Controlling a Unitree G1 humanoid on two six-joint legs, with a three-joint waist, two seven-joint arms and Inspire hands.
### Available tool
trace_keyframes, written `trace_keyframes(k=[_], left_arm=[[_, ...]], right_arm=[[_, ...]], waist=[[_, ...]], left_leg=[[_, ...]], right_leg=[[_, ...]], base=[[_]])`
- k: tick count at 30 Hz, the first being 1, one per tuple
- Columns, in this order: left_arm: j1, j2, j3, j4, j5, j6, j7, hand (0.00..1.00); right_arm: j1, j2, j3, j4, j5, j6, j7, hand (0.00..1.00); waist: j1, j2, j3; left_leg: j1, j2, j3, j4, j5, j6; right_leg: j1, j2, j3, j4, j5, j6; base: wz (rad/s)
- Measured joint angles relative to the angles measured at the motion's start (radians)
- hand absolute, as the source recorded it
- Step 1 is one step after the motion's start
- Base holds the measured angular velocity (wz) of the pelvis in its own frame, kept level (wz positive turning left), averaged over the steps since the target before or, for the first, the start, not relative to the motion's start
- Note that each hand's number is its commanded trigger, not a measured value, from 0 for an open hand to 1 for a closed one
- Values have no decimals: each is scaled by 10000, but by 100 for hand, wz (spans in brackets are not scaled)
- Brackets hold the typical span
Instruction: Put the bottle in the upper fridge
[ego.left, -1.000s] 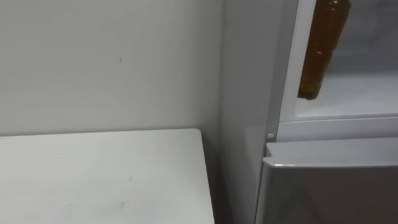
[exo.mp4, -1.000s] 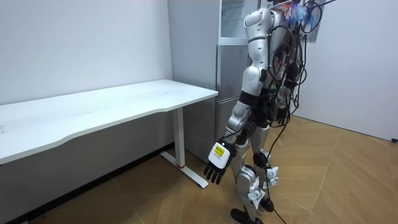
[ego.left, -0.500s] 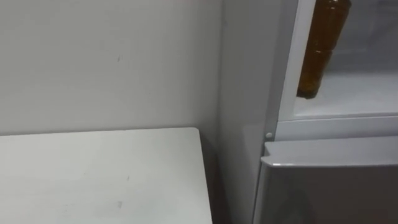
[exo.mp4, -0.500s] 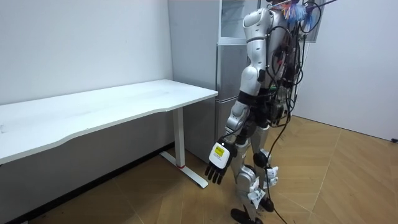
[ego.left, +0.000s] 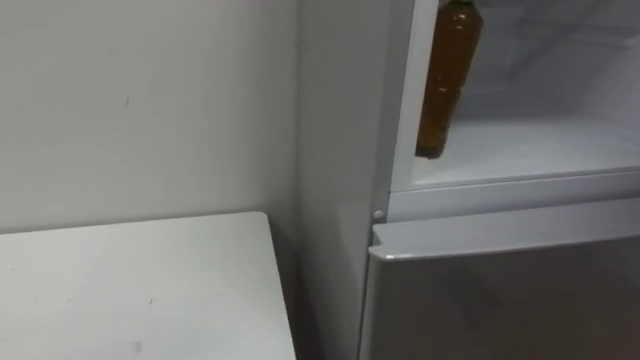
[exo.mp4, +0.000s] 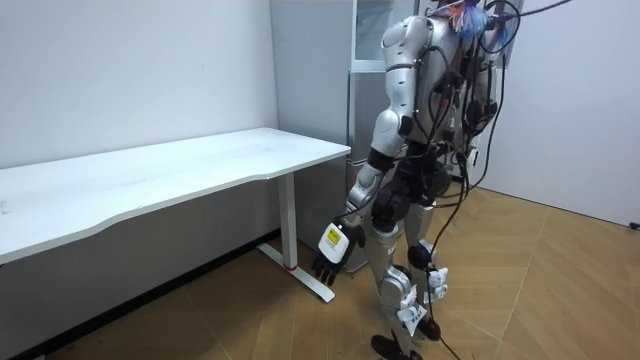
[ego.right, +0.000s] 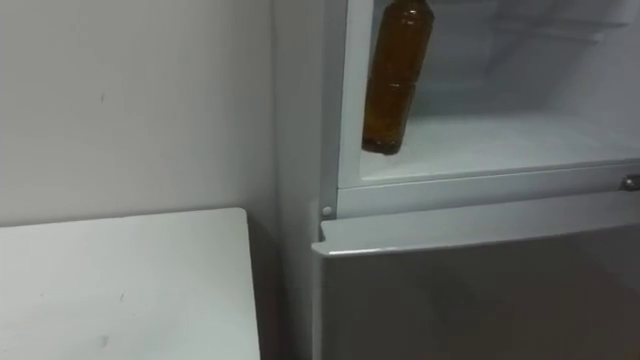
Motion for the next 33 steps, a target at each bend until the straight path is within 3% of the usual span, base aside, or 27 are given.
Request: trace_keyframes(k=[4, 8, 11, 14, 22, 33], left_arm=[[141, 3, 87, -232, -17, -26, 9, 0], [152, 3, 87, -423, -21, -28, 19, 0], [227, 3, 158, -593, -6, -31, 76, 0], [346, 14, 255, -707, 10, -32, 116, 0], [428, 15, 675, -639, 196, -27, 82, 0], [624, 12, 892, -515, 444, -36, 121, 0]], right_arm=[[43, -28, -599, -1137, 1473, -145, -898, 0], [-11, -86, -708, -1966, 1745, -245, -1441, 0], [-116, -162, -1311, -2834, 1863, -243, -1907, 0], [-165, -481, -1775, -3593, 1857, -388, -2313, 0], [-224, -793, -2633, -5471, 1668, -460, -3436, 0], [-203, -944, -3235, -7744, 500, -806, -4392, 0]], waist=[[-224, -17, -43], [-400, -2, -57], [-453, 22, -74], [-459, 30, -88], [-453, -97, -88], [-503, -239, -75]], left_leg=[[-77, 9, 60, 4, 2, 0], [-139, 37, 160, -32, 0, -2], [-145, 34, 224, -58, 0, -2], [-155, 23, 197, -63, 0, -2], [-172, 23, 186, -81, 0, -1], [-436, 21, 187, 4, 2, 2]], right_leg=[[-52, 25, 42, 81, 5, 0], [-215, 39, 30, 221, 4, -2], [-284, 38, 40, 258, 4, -2], [-289, 29, 25, 253, 5, -1], [-337, 33, 63, 336, 5, -3], [-738, 53, 70, 392, 3, -18]], base=[[-4], [-7], [-7], [0], [-1], [-3]])
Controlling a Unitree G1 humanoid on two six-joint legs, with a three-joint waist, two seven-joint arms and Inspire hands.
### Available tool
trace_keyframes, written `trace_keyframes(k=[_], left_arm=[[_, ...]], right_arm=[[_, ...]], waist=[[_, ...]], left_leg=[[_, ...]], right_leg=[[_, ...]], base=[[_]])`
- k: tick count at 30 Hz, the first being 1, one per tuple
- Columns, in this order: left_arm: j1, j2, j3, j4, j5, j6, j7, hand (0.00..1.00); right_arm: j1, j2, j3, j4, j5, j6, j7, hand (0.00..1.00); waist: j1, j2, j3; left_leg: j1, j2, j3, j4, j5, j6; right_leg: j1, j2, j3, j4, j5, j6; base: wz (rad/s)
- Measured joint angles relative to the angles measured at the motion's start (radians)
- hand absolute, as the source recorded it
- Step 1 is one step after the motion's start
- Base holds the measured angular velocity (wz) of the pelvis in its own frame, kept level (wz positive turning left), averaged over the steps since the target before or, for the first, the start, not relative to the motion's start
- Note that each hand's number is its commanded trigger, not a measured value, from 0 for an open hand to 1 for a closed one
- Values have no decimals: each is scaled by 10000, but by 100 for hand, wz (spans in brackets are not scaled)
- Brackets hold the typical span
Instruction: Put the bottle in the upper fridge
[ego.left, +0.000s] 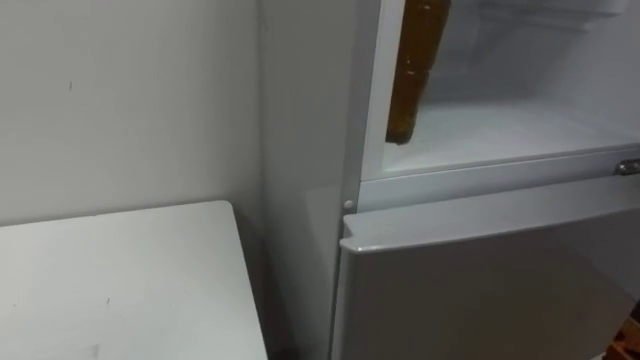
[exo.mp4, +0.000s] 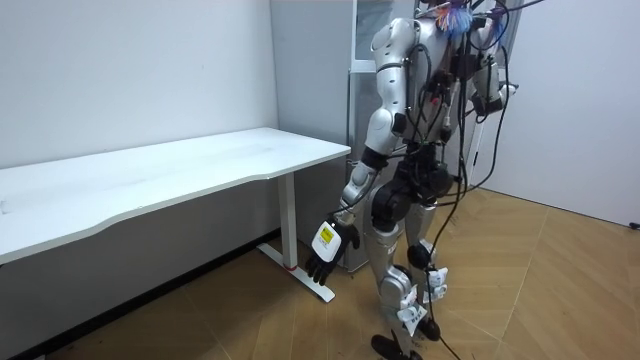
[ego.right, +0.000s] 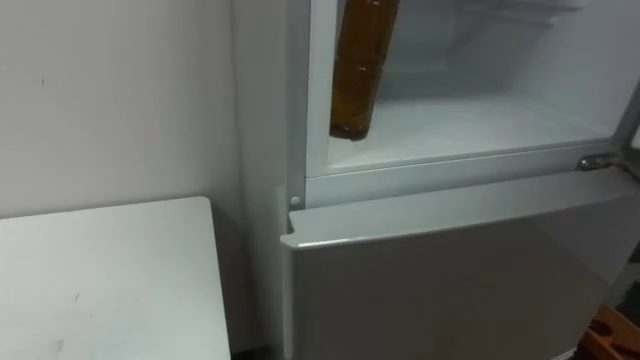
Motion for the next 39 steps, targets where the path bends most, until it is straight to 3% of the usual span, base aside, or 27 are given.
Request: trace_keyframes(k=[5, 19, 32, 39], left_arm=[[69, -5, -12, 59, 10, 2, 169, 0], [-20, -250, -51, 80, -38, -2, 164, 0], [-18, -276, -101, 127, -71, 11, 169, 0], [-24, -252, -448, 436, -49, 153, 197, 0]], right_arm=[[-287, -306, -85, -757, 36, -98, -238, 0], [-309, -282, -12, -1115, -1978, 194, -691, 0], [-170, -280, 89, -1270, -1921, 199, -655, 0], [-150, -278, 617, -1323, -1925, 197, -448, 0]], waist=[[-220, -49, -16], [-171, -10, 7], [-170, -1, 10], [-90, -78, 4]], left_leg=[[-118, 1, 19, 18, 7, -1], [-122, -27, -39, 35, 5, -8], [-105, -104, -44, 33, 30, -39], [-41, -32, -86, 52, 30, -40]], right_leg=[[-34, -21, -122, 37, -1, 1], [-135, -72, -146, 358, -162, -43], [-107, -67, -137, 243, -201, -51], [4, -77, -217, 197, -201, -51]], base=[[1], [0], [0], [2]])
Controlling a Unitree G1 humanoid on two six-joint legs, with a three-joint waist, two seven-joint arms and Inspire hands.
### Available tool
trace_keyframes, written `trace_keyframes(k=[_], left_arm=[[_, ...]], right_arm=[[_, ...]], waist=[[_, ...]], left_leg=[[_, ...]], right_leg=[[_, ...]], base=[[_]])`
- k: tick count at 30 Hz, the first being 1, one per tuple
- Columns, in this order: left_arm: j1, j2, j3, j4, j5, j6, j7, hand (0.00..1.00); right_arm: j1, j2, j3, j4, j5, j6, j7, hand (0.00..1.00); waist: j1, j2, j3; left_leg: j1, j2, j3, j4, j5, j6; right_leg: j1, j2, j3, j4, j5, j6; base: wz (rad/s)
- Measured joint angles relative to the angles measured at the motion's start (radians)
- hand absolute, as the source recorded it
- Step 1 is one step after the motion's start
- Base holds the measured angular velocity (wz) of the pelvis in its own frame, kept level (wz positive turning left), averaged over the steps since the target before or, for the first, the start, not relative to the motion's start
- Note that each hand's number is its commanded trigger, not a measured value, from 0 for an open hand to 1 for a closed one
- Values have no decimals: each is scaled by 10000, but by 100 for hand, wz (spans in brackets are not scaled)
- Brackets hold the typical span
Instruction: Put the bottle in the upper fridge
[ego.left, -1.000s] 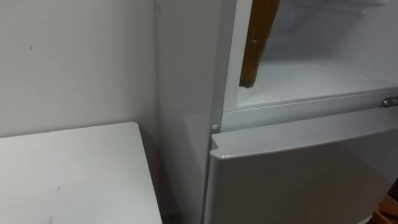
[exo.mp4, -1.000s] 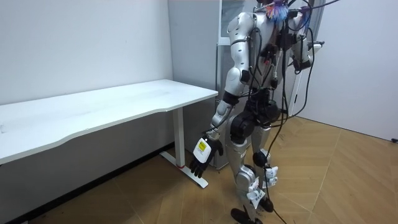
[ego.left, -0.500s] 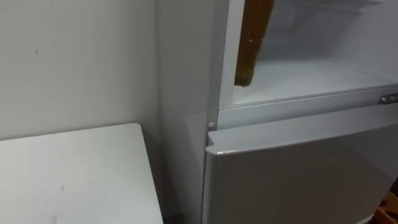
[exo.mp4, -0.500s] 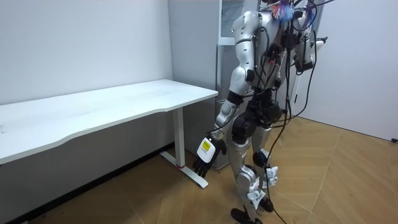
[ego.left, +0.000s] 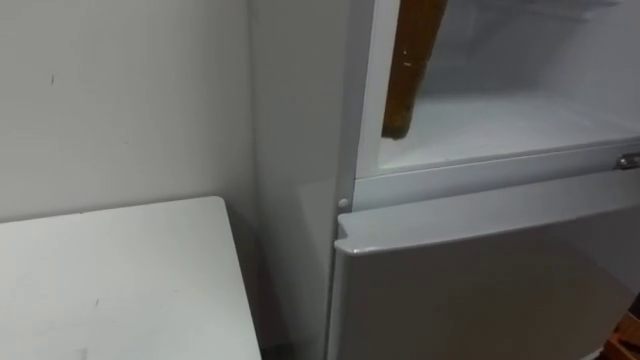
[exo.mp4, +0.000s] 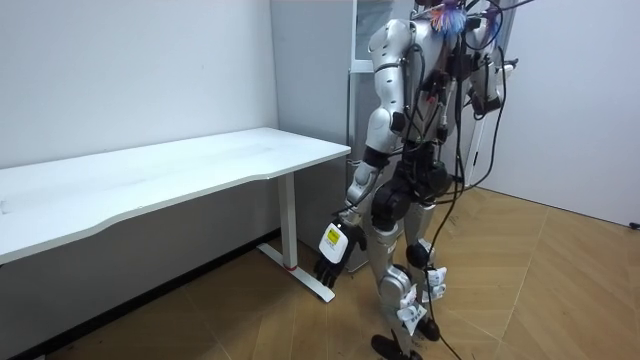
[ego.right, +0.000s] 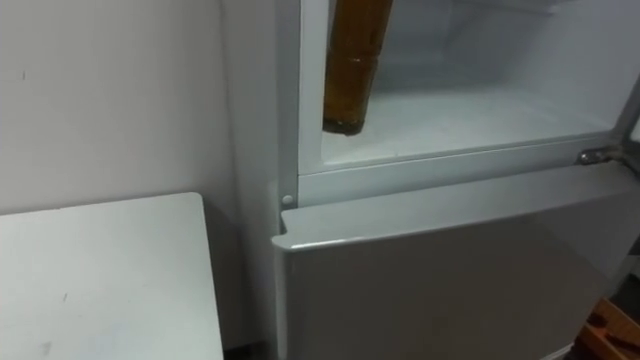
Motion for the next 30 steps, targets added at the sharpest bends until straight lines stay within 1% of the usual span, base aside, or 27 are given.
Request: trace_keyframes(k=[3, 4, 8, 10, 13, 17, 22, 27, 30], left_arm=[[-99, 59, -136, 143, 21, 78, -1, 0], [-122, 67, -226, 140, 3, 90, -1, 0], [-124, 66, -446, 145, -2, 162, -4, 0], [-139, 74, -569, 156, -10, 160, -4, 0], [-194, 74, -674, 174, -11, 156, -6, 0], [-231, 78, -680, 292, -10, 156, -6, 0], [-250, 87, -698, 347, -9, 160, -6, 0], [-247, 86, -759, 362, -6, 174, -7, 0], [-247, 85, -761, 368, -5, 288, -7, 0]], right_arm=[[75, 103, 164, -160, -3, -4, 26, 0], [52, 135, 255, -233, 1, -15, 41, 0], [31, 147, 620, -443, 15, -14, 180, 0], [31, 146, 843, -579, 211, -24, 356, 0], [30, 146, 1061, -759, 563, -24, 589, 0], [12, 146, 1386, -817, 792, -24, 881, 0], [-5, 146, 1664, -874, 789, -23, 1064, 0], [-37, 146, 1695, -884, 735, -17, 1158, 0], [-40, 146, 1695, -884, 726, -15, 1161, 0]], waist=[[125, -28, 1], [221, -12, 11], [257, 46, 18], [376, 89, 31], [455, 137, 24], [459, 176, 14], [462, 243, -10], [510, 298, -18], [512, 308, -21]], left_leg=[[71, 7, -44, -3, -2, -3], [65, 8, -44, -4, -2, -3], [97, 21, -94, -22, -3, -4], [191, 24, -95, -38, -2, -5], [220, 22, -100, -58, -3, -5], [214, 24, -105, -63, -3, -5], [224, 35, -131, -70, -4, -7], [218, 40, -144, -69, -4, -8], [214, 46, -164, -71, -5, -9]], right_leg=[[119, -7, -78, -41, 0, 0], [122, -5, -78, -57, 0, -1], [216, 9, -126, -220, 25, -11], [257, 13, -134, -227, 32, -16], [275, 12, -154, -224, 36, -14], [346, 13, -173, -208, 44, -12], [403, -9, -363, -208, 45, -11], [416, -16, -404, -204, 47, -14], [417, -17, -409, -197, 52, -22]], base=[[5], [4], [3], [0], [0], [0], [6], [2], [0]])
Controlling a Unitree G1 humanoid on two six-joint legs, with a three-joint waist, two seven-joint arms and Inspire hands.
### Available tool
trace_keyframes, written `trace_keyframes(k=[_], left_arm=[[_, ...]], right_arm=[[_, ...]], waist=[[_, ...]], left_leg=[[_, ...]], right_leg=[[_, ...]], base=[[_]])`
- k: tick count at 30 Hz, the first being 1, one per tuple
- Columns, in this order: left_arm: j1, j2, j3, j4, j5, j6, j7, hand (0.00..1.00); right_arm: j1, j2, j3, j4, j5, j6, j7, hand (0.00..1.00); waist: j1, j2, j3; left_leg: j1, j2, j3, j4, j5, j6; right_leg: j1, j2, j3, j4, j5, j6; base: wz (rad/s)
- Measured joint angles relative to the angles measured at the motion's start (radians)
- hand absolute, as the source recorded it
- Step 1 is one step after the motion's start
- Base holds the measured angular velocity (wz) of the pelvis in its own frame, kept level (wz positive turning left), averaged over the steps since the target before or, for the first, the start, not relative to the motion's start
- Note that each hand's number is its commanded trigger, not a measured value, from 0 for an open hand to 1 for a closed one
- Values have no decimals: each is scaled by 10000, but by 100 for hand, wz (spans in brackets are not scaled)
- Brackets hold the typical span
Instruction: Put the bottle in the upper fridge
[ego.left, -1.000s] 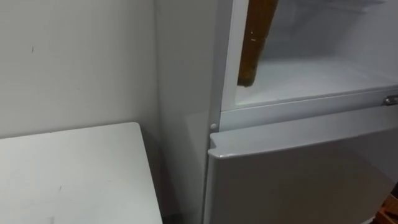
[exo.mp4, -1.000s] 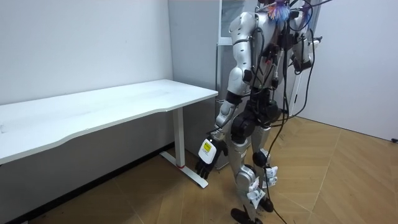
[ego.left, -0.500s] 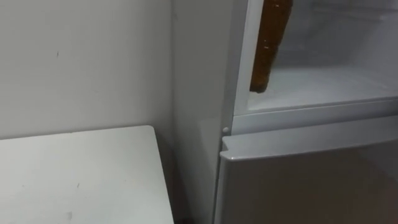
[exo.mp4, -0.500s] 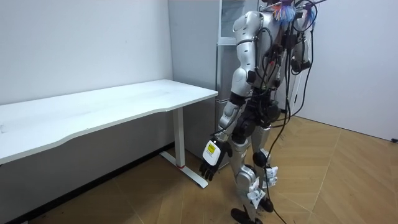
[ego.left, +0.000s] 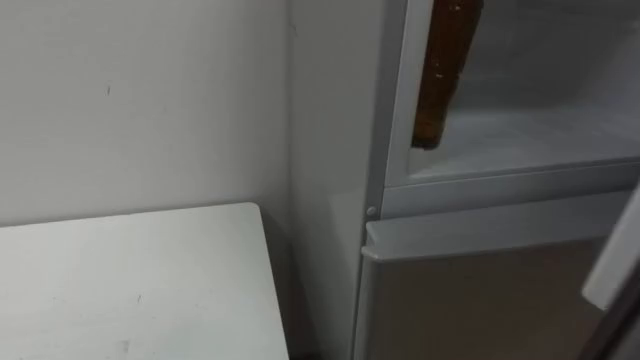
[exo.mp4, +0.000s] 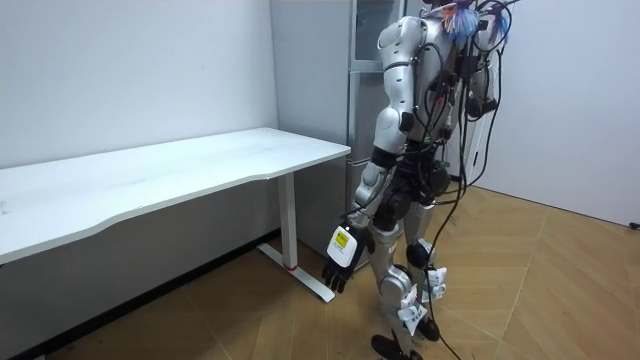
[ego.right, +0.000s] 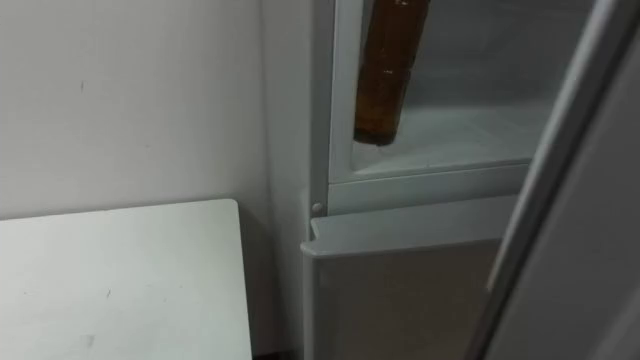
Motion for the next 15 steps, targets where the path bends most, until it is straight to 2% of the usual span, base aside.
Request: trace_keyframes(k=[15], left_arm=[[-24, -5, -3, -10, 80, 108, -9, 0]], right_arm=[[-289, -1, 9, -43, 4, 13, 402, 0]], waist=[[237, -8, -5]], left_leg=[[-44, 2, -23, 27, 1, -1]], right_leg=[[-9, -14, -95, -1, 13, -4]], base=[[0]])
